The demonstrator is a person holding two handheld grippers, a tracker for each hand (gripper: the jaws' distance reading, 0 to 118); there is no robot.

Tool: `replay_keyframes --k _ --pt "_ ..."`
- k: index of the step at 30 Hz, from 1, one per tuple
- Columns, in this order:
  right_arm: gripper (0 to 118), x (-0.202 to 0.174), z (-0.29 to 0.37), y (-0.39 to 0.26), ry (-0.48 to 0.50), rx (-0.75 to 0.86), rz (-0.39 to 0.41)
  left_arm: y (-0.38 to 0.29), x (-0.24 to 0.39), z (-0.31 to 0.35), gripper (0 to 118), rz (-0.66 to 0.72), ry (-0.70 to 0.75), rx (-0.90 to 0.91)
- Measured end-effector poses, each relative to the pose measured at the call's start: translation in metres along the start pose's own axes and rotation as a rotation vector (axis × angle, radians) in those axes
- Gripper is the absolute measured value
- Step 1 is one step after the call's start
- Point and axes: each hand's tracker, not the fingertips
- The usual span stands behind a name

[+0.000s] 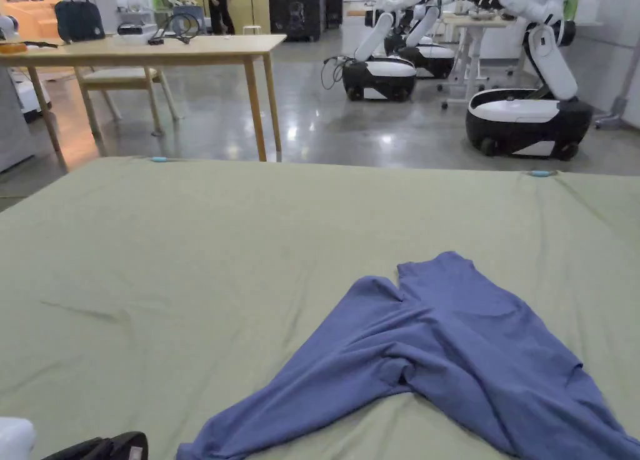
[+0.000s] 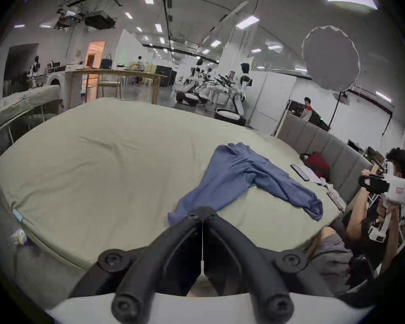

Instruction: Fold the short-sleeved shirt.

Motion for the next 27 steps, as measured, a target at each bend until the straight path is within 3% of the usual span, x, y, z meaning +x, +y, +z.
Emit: replay_keyframes --k 3,4,5,6,8,11,12,16,18,19,21,22,25,27 --pt "5 -0.002 -0.003 0.003 0.027 0.012 0.007 0.008 0.015 -0.037 10 0.026 0.115 -0.009" --pt "5 -0.002 -0.004 0.004 0.036 0.011 0.007 0.007 0.010 -0.058 40 0.027 0.171 -0.004" --pt "5 -0.002 -0.005 0.004 0.042 0.011 0.006 0.009 0.008 -0.072 89 0.032 0.180 -0.017" --pt "5 -0.003 -0.006 0.004 0.045 0.011 0.006 0.008 0.003 -0.092 118 0.045 0.197 -0.085" --pt "5 -0.003 -0.007 0.004 0.044 0.002 0.014 0.001 -0.002 -0.127 114 0.097 0.231 -0.137" --pt "5 -0.001 -0.008 0.002 0.022 -0.014 0.027 -0.005 -0.004 -0.165 113 0.068 0.305 -0.242" --pt "5 0.000 -0.009 0.001 0.019 -0.019 0.028 -0.018 -0.012 -0.152 112 0.061 0.291 -0.254" --pt "5 0.000 -0.012 -0.002 0.009 -0.032 0.017 -0.030 -0.009 -0.164 88 0.088 0.267 -0.305" --pt "5 0.000 -0.015 -0.003 0.006 -0.043 0.019 -0.033 0.000 -0.160 72 -0.021 0.298 -0.265" --pt "5 0.000 -0.018 -0.005 0.005 -0.053 0.018 -0.034 0.005 -0.157 72 -0.065 0.273 -0.265" --pt "6 0.000 -0.022 -0.007 -0.003 -0.074 0.012 -0.037 0.019 -0.154 17 -0.094 0.204 -0.215" --pt "6 0.004 -0.027 -0.013 -0.002 -0.085 0.008 -0.038 0.025 -0.154 7 -0.124 0.218 -0.213" --pt "6 0.007 -0.038 -0.015 -0.004 -0.106 0.005 -0.040 0.025 -0.160 6 -0.118 0.233 -0.243" --pt "6 0.012 -0.049 -0.007 -0.002 -0.115 0.013 -0.039 0.020 -0.158 6 -0.015 0.147 -0.251"
